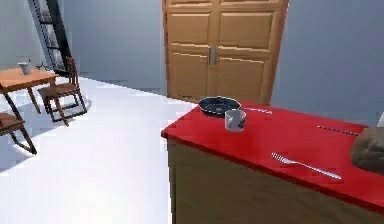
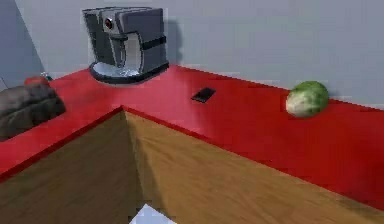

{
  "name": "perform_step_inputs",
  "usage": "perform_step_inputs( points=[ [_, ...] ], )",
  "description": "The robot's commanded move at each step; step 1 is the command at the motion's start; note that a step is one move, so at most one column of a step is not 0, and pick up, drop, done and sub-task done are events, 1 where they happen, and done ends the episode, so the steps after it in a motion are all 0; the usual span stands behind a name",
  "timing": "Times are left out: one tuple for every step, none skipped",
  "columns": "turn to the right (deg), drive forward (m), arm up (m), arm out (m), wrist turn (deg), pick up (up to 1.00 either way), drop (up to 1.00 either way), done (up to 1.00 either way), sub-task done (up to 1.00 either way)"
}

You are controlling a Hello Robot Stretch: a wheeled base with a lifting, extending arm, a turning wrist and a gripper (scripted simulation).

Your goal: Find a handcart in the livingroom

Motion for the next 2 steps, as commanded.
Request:
perform_step_inputs(
  points=[
    [-33.0, 0.0, 0.0, 0.0, 0.0, 0.0, 0.0, 0.0, 0.0],
    [0.0, 1.0, 0.0, 0.0, 0.0, 0.0, 0.0, 0.0, 0.0]
  ],
)
